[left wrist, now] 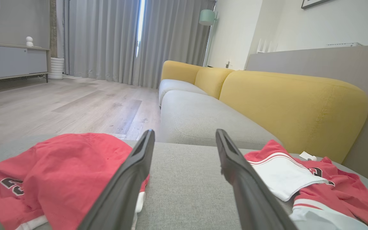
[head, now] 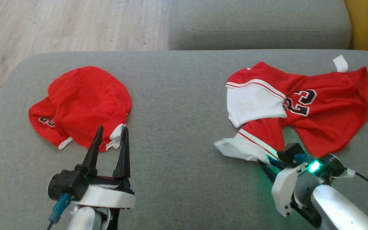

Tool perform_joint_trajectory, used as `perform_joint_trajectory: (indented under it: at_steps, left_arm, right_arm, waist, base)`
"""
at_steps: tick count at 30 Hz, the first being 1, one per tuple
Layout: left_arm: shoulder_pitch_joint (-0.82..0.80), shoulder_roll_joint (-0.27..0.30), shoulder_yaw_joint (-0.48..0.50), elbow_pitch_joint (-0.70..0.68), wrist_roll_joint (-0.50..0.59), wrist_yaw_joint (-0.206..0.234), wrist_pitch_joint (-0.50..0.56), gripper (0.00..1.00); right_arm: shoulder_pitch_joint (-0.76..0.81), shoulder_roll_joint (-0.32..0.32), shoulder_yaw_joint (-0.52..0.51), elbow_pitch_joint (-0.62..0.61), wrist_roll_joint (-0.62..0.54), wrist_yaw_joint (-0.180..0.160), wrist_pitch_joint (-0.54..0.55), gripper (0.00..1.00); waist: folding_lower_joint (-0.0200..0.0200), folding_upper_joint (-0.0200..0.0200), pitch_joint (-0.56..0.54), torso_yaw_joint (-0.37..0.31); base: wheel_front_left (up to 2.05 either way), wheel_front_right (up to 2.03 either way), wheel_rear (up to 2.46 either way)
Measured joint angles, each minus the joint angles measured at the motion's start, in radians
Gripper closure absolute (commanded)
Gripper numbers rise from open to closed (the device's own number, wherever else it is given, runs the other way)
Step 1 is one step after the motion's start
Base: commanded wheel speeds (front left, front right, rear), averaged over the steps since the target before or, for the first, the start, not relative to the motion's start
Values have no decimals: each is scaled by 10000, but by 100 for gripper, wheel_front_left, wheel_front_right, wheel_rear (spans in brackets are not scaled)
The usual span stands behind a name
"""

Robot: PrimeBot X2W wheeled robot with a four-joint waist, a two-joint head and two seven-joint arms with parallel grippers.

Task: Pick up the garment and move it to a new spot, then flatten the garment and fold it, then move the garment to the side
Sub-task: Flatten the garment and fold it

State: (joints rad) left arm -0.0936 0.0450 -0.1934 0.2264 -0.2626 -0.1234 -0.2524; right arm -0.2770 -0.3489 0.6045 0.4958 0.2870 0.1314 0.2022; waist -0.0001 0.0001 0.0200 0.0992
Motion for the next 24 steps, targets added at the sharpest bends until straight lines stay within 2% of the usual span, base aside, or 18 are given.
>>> perform_joint_trajectory:
  at_steps: [7,12,16,20,24]
  left_arm:
    - [-3,-2,15,-35,84,0,0,0]
    - [-4,0,15,-54,84,-2,0,0]
    - [0,0,17,-105,84,-2,0,0]
    - [11,0,23,-201,82,-2,0,0]
    - [24,0,23,-265,84,-2,0,0]
  right_arm:
    - [28,696,-1714,-1062,136,0,-1049,0]
    - [106,1446,-3129,-2113,13,0,-2397,0]
    - [914,2245,-4410,-2901,-525,0,-3622,0]
    - [1583,2667,-4899,-3143,-880,0,-4069,0]
    - [1826,2826,-5047,-3152,-1127,0,-4149,0]
  waist:
    - [1,0,-5,-351]
    - [1,0,-46,-437]
    - [1,0,-148,-426]
    - [1,0,-143,-410]
    - [1,0,-66,-383]
  base:
    - [0,0,0]
    - [0,0,0]
    - [0,0,0]
    - [0,0,0]
    - [0,0,0]
